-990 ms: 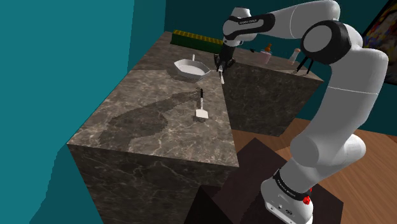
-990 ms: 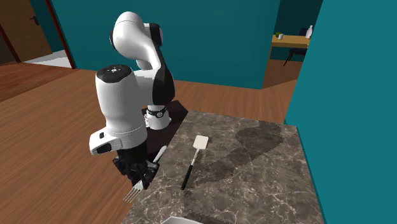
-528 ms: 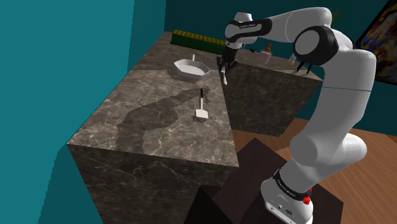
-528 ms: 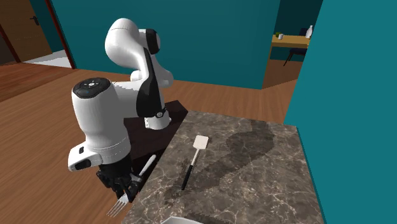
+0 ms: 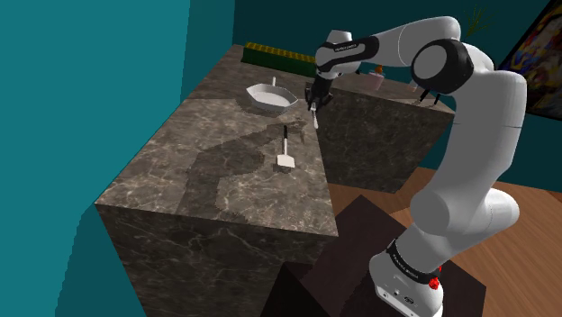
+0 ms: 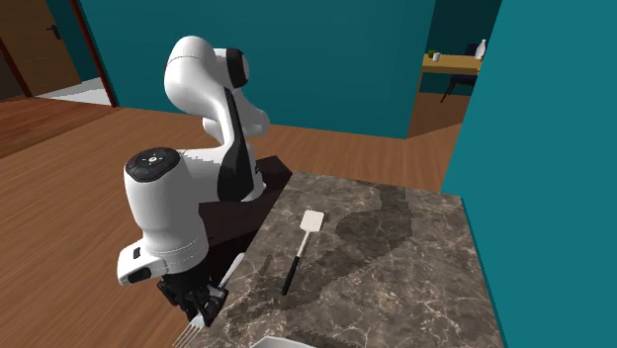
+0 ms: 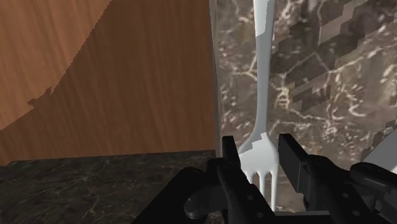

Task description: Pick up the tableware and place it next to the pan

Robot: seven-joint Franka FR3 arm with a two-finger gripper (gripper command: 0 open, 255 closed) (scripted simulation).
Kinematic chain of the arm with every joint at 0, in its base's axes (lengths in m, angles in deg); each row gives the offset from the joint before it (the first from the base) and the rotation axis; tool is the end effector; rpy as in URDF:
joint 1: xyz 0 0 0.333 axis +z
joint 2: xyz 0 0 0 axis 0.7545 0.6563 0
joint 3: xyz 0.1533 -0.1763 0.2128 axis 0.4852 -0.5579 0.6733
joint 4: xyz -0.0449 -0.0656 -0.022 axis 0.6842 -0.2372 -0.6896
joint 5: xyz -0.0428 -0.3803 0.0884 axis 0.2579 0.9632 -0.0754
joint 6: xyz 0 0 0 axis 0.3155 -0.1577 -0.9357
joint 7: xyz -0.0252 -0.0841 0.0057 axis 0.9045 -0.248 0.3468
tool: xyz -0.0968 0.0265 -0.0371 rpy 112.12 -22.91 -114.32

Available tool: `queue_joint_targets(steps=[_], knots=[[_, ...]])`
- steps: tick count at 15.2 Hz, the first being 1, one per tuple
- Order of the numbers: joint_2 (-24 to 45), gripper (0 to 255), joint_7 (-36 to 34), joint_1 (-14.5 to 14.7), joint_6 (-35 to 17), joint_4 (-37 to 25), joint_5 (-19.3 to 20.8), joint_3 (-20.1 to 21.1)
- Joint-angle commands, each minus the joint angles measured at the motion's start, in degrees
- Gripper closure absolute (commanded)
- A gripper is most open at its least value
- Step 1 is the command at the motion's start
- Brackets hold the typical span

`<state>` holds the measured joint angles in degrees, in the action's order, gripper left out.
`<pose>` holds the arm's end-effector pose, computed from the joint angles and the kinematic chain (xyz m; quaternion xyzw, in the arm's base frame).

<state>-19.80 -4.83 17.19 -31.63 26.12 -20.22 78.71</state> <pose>0.6363 -0.2805 0.3792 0.9203 -0.3898 0.0337 0.0040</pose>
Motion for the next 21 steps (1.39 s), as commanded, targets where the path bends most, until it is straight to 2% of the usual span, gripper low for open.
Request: queue_joint_targets(steps=[1, 6, 14, 15, 20, 21], knots=[[0.5, 255, -0.1, 0.0, -1.4, 0.8, 0.1, -0.1], [2.1, 255, -0.3, 0.1, -4.5, 2.4, 0.5, -0.3], [2.1, 255, -0.3, 0.1, -4.6, 2.5, 0.5, -0.3], [2.1, 0, -0.3, 0.1, -4.6, 2.5, 0.5, -0.3], [2.1, 0, -0.3, 0.1, -4.6, 2.5, 0.5, -0.3], [1.2, 0, -0.2, 0.0, -3.1, 2.0, 0.3, -0.2]])
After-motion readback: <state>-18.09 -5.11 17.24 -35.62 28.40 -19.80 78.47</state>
